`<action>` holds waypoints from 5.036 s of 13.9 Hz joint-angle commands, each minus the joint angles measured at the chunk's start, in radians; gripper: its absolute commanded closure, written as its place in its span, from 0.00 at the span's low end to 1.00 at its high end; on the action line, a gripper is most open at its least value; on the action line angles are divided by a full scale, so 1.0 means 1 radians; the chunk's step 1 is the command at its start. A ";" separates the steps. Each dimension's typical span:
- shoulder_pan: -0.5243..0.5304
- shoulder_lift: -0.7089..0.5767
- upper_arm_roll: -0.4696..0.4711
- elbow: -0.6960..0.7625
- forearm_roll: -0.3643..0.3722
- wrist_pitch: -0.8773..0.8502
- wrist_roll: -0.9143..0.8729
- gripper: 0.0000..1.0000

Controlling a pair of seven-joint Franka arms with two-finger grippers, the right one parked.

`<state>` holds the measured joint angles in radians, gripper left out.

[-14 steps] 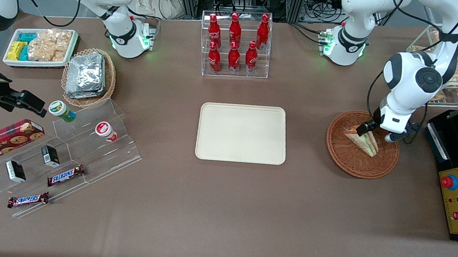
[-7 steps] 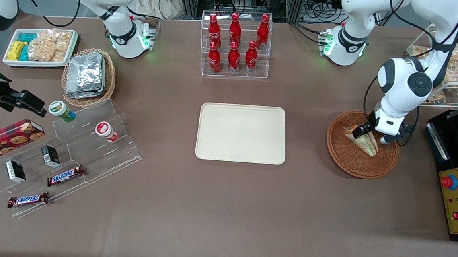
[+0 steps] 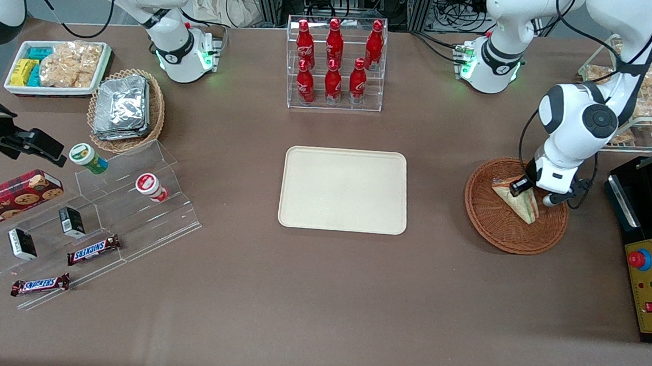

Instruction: Place sandwich from basket to tray

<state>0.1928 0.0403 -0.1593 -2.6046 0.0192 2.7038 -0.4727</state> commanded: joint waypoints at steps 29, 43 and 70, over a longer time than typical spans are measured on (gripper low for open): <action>-0.075 0.172 -0.666 0.394 0.258 -0.334 -0.136 1.00; -0.153 0.474 -0.648 0.479 0.584 -0.343 -0.422 1.00; 0.005 0.406 -0.592 0.989 0.377 -0.814 -0.397 0.00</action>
<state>0.1673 0.5051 -0.7424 -1.6072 0.4494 1.9326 -0.9234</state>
